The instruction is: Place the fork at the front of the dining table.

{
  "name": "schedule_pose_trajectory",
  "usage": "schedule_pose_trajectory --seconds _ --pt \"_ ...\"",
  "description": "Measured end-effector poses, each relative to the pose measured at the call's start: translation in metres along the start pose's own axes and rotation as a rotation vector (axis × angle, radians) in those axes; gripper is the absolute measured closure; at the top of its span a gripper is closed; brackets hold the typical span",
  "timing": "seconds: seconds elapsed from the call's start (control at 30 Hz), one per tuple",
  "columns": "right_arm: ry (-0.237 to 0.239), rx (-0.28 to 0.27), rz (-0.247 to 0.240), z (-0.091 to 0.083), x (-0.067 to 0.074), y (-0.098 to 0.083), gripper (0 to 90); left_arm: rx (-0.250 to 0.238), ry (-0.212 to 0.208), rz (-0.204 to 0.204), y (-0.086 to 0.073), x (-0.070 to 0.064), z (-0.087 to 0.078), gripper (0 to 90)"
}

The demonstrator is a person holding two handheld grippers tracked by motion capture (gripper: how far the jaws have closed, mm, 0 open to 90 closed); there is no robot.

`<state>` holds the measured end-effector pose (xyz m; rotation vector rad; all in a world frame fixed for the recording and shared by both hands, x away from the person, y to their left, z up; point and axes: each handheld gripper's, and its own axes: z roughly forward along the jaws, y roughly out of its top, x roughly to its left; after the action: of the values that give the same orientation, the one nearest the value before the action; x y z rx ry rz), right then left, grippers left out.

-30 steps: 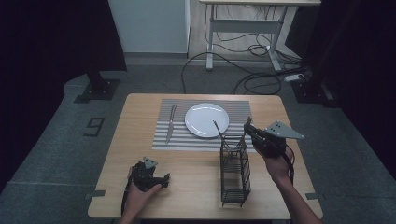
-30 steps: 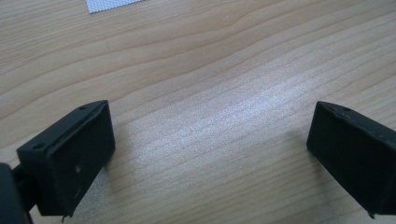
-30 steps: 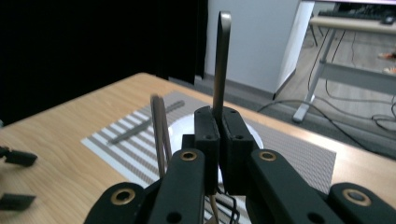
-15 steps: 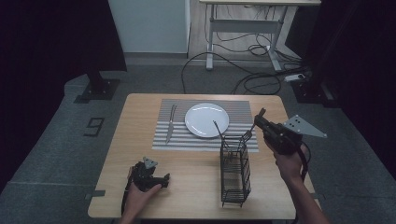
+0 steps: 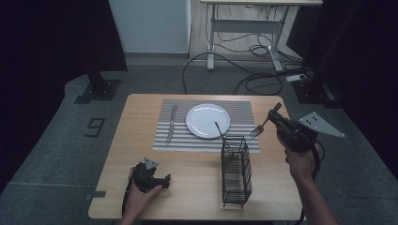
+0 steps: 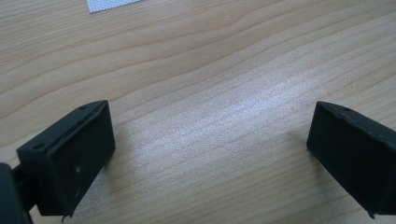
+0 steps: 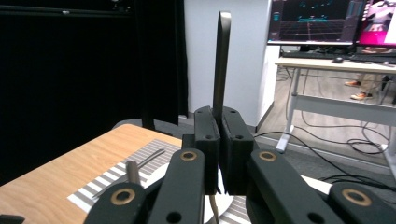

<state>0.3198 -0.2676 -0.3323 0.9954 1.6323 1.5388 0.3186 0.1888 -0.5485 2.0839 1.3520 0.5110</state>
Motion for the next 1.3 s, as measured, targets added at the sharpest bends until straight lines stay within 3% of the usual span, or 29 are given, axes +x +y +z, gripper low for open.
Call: schedule_pose_trajectory --seconds 0.27,0.5,1.3 --pt "-0.036 0.021 0.016 0.004 -0.019 -0.006 86.7 0.000 0.000 0.000 0.000 0.000 0.000 0.9" --pt "-0.070 0.070 0.039 0.015 -0.033 -0.028 86.7 0.000 0.000 0.000 0.000 0.000 0.000 0.9" --pt "-0.093 0.196 0.013 0.066 -0.035 -0.077 86.6 0.000 0.000 0.001 0.000 0.000 0.000 0.9"
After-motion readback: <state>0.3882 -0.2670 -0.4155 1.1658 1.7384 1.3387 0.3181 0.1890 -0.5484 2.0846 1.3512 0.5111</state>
